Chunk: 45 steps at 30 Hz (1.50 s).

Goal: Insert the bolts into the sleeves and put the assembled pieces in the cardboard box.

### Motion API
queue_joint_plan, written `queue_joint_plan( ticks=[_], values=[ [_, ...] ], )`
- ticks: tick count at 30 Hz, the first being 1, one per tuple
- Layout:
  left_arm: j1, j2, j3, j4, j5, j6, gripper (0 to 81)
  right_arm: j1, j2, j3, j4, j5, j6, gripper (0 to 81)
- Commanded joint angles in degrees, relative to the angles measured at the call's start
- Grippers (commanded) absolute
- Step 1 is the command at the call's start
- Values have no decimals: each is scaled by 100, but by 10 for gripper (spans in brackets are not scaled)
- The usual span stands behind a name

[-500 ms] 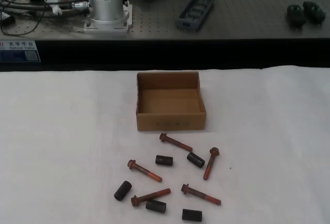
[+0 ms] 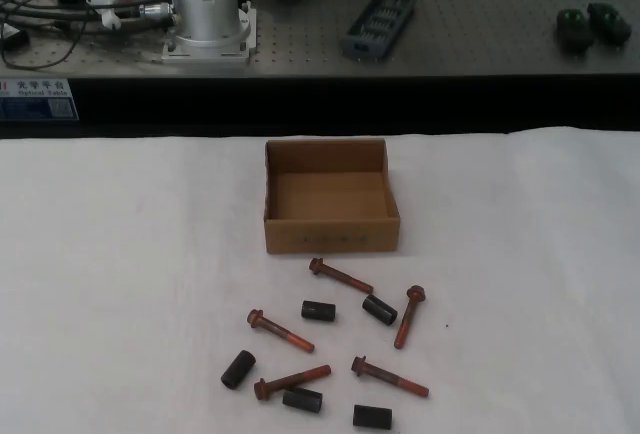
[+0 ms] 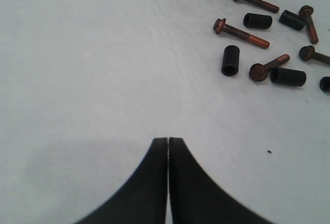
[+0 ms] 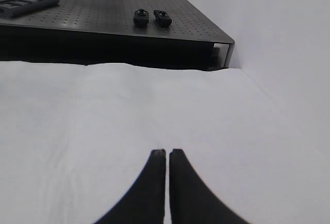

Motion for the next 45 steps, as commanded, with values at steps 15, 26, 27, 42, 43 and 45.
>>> queue_joint_plan(
  ticks=[15,26,27,42,43,45],
  values=[
    [-22,-12,-60,-29,30,61,6,-43,-18,-53,-39,9,-29,32],
    [-22,-12,-60,-29,30,61,6,-43,-18,-53,-39,9,-29,32],
    [-22,-12,-60,-29,30,61,6,-43,-18,-53,-39,9,-29,32],
    [-22,-12,-60,-40,214,-2,6,-43,-18,-53,-39,9,-29,32],
    [-22,-12,-60,-40,214,-2,6,-43,-18,-53,-39,9,-29,32],
    [-22,-12,-60,-40,214,-2,6,-43,-18,-53,-39,9,-29,32]
  ],
)
